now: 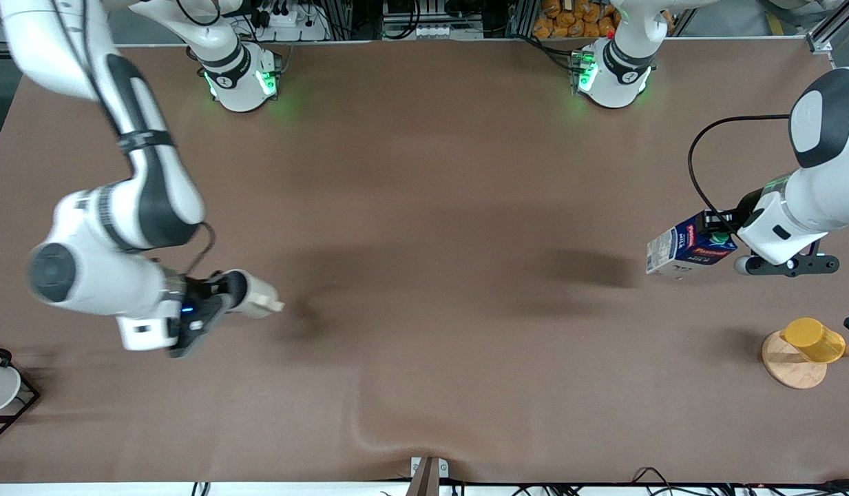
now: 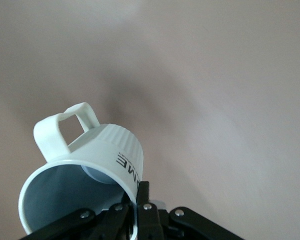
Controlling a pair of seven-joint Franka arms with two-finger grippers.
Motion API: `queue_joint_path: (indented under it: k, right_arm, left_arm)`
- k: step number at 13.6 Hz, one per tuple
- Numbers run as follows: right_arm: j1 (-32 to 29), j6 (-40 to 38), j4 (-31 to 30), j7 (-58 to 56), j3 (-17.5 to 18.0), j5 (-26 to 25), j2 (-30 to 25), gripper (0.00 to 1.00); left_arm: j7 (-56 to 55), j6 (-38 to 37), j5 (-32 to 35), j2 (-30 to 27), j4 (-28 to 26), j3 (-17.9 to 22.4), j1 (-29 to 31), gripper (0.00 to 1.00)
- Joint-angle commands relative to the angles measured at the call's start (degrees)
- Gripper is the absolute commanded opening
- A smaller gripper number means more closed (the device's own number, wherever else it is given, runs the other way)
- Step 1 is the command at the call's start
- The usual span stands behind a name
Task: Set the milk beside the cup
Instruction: 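Carry the mug to table center with the right gripper while the left lifts milk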
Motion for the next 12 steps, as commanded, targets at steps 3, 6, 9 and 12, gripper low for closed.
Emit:
queue_joint_path:
  k: [3, 6, 9, 12]
  right_arm:
    - [12.18, 4.22, 5.98, 5.88, -0.85, 0.02, 5.98, 0.0]
    - [17.73, 10.12, 6.95, 5.98, -1.2, -0.24, 9.5, 0.0]
    - [21.68, 12.66, 7.83, 6.24, -1.46, -0.33, 11.52, 0.0]
    - [25.91, 19.08, 7.74, 8.0, -1.9, -3.83, 13.45, 0.0]
  left_arm:
    - [1.35, -3.78, -1.23, -2.55, 0.14, 0.53, 0.38, 0.41]
    - [1.0, -3.78, -1.23, -3.09, 0.22, 0.53, 0.38, 0.41]
    - [0.91, -3.87, -1.23, -3.09, 0.14, 0.61, 0.38, 0.41]
    - [0.48, -4.22, -1.23, -3.44, 0.14, 0.53, 0.38, 0.4]
